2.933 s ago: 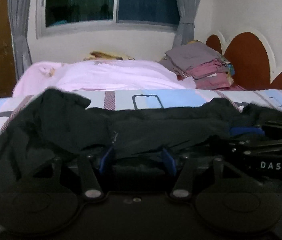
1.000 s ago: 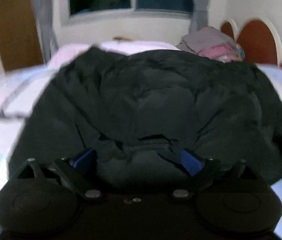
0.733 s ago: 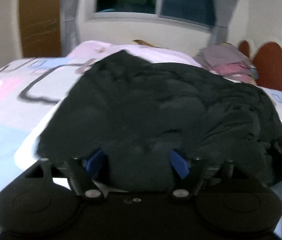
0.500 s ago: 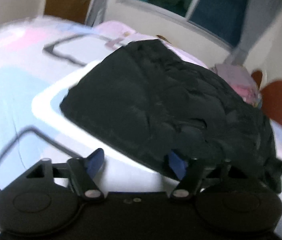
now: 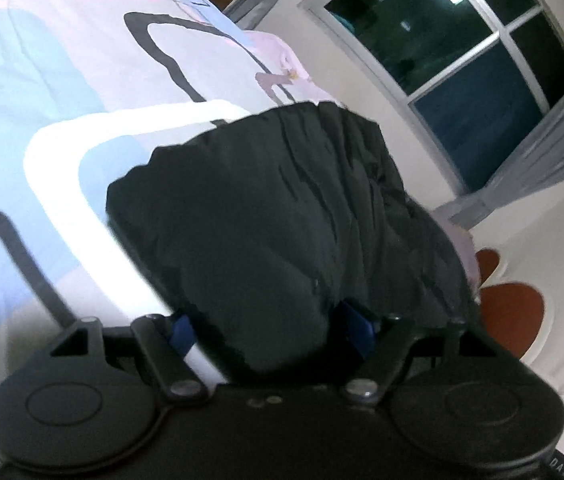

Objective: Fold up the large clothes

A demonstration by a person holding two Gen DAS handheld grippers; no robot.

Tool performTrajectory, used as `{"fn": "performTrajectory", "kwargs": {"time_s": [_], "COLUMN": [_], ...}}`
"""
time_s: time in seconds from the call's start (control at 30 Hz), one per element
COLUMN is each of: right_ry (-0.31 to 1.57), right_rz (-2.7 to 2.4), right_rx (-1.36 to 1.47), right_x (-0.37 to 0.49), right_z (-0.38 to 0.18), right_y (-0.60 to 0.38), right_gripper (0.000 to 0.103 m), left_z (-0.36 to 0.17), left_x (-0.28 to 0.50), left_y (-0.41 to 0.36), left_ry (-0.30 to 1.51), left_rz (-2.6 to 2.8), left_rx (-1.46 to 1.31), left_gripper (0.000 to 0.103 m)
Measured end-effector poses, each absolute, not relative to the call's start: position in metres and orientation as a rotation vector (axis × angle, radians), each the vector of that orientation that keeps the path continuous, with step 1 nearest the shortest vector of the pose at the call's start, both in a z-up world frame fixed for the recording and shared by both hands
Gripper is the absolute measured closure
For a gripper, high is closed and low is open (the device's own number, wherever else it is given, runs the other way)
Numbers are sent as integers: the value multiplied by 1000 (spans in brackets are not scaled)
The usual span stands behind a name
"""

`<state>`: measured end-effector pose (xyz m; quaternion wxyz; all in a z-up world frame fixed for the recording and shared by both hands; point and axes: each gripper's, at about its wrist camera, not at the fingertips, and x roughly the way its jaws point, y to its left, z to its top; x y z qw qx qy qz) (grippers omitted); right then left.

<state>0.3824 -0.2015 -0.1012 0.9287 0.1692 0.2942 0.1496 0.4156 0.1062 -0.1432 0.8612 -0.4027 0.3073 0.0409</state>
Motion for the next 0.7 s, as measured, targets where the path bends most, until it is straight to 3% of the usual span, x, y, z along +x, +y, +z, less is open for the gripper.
{"fn": "performTrajectory", "kwargs": {"time_s": [0.2, 0.3, 0.37, 0.43, 0.57, 0.63, 0.7], "right_ry": [633, 676, 686, 691, 674, 619, 655], "right_rz": [317, 302, 304, 304, 294, 299, 298], "right_rx": [306, 314, 299, 275, 267, 289, 274], "right_x": [398, 406, 407, 407, 407, 403, 411], "right_z": [-111, -126, -124, -123, -111, -102, -106], "right_y": [-180, -178, -178, -176, -174, -179, -177], "right_gripper": [88, 89, 89, 89, 89, 89, 89], "left_z": [-139, -138, -142, -146, -135, -126, -130], "left_x": [417, 413, 411, 416, 431, 431, 430], "left_y": [101, 99, 105, 109, 97, 91, 93], "left_ry": [583, 581, 587, 596, 617, 613, 622], "left_rz": [63, 72, 100, 109, 80, 70, 62], "left_rx": [-805, -763, -796, -801, -696, -639, -638], "left_gripper": [52, 50, 37, 37, 71, 73, 65]}}
